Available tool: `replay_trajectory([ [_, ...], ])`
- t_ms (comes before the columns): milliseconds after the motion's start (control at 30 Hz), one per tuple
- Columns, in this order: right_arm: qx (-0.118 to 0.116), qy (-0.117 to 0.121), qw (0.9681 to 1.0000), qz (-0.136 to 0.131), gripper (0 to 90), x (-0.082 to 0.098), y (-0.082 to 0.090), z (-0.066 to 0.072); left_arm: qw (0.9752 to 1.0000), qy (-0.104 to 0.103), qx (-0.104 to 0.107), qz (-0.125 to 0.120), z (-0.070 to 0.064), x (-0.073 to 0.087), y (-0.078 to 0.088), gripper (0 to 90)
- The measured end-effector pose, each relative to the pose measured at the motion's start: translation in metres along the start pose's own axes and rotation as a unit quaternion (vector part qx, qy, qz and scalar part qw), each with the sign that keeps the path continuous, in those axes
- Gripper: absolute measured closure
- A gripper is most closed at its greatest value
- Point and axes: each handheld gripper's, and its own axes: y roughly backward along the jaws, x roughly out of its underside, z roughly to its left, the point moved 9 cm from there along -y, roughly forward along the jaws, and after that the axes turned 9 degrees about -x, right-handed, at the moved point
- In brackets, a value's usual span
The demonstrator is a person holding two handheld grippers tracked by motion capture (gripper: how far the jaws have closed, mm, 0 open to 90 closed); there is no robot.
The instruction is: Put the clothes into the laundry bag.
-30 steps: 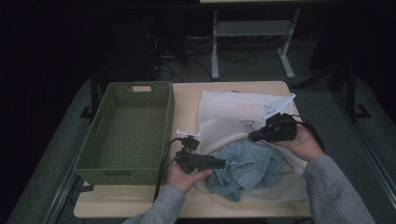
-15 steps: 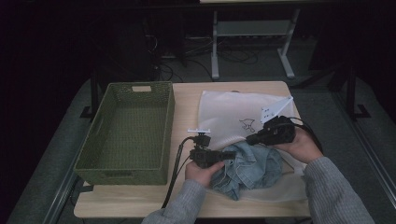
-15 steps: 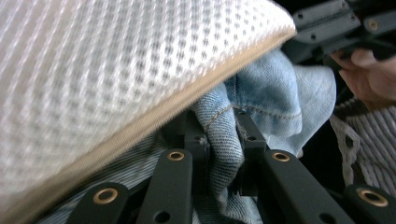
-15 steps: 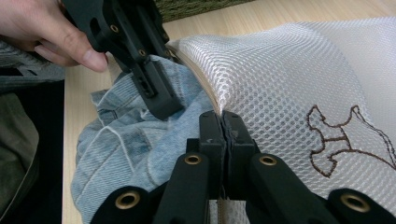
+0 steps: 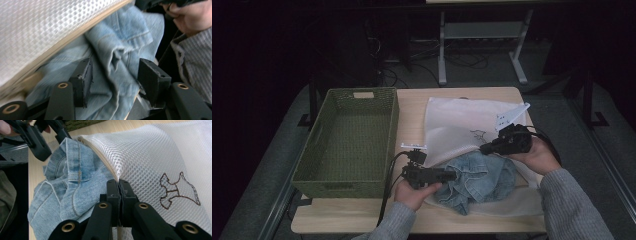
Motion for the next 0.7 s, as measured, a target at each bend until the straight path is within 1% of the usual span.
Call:
replay_trajectory([
  [67,0.002,-0.002,1.0,0.001,87.4,0.001,0.001,-0.001,0.9999,0.001,-0.007,0.013,0.004,0.007,-0.002,40.3],
  [133,0.002,-0.003,1.0,-0.001,87.4,0.002,0.001,-0.001,0.9997,0.007,-0.013,0.018,0.009,0.01,-0.007,42.0],
  [200,0.001,-0.001,1.0,0.0,87.4,0.001,0.0,0.0,0.9995,0.023,-0.009,0.017,0.014,0.011,-0.014,48.8],
  [267,0.001,0.003,1.0,0.001,87.3,0.0,-0.002,0.001,0.9994,0.034,-0.004,0.009,0.016,0.009,-0.02,59.0],
  [333,-0.001,0.005,1.0,0.001,87.3,-0.001,-0.003,0.003,0.9994,0.035,0.003,0.002,0.015,0.006,-0.026,70.0],
  [367,-0.002,0.005,1.0,0.001,87.4,-0.001,-0.003,0.003,0.9993,0.036,0.003,-0.002,0.014,0.004,-0.028,74.0],
  [400,-0.004,0.005,1.0,0.0,87.4,-0.001,-0.003,0.003,0.9992,0.038,0.004,-0.008,0.013,0.001,-0.03,76.9],
  [433,-0.011,0.003,0.9999,-0.008,87.5,-0.002,-0.003,0.005,0.9992,0.038,0.005,-0.01,0.011,-0.002,-0.032,78.8],
  [500,-0.02,0.007,0.9996,-0.018,87.5,-0.005,-0.002,0.008,0.9991,0.039,0.004,-0.017,0.008,-0.008,-0.035,80.2],
  [567,-0.019,0.008,0.9997,-0.013,87.4,-0.004,-0.004,0.009,0.999,0.041,0.002,-0.02,0.007,-0.01,-0.038,80.5],
  [633,-0.018,0.008,0.9997,-0.013,87.4,-0.002,-0.005,0.008,0.9991,0.035,-0.003,-0.022,0.006,-0.009,-0.038,80.4],
  [700,-0.014,0.005,0.9998,-0.015,86.4,0.001,-0.003,0.006,0.9991,0.036,-0.001,-0.024,0.007,-0.006,-0.036,78.1],
])
